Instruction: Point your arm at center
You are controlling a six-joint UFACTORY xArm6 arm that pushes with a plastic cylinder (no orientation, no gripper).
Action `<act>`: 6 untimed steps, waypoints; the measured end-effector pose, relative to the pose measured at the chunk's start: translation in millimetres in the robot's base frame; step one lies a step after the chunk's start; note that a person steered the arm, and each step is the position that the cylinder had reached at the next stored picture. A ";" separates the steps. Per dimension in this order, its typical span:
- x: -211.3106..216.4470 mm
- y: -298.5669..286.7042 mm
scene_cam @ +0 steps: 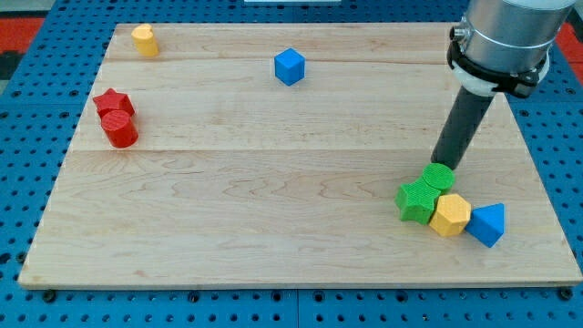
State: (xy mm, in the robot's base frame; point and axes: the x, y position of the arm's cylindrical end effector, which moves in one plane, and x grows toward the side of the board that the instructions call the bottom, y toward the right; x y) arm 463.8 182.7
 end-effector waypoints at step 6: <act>-45.1 -228.2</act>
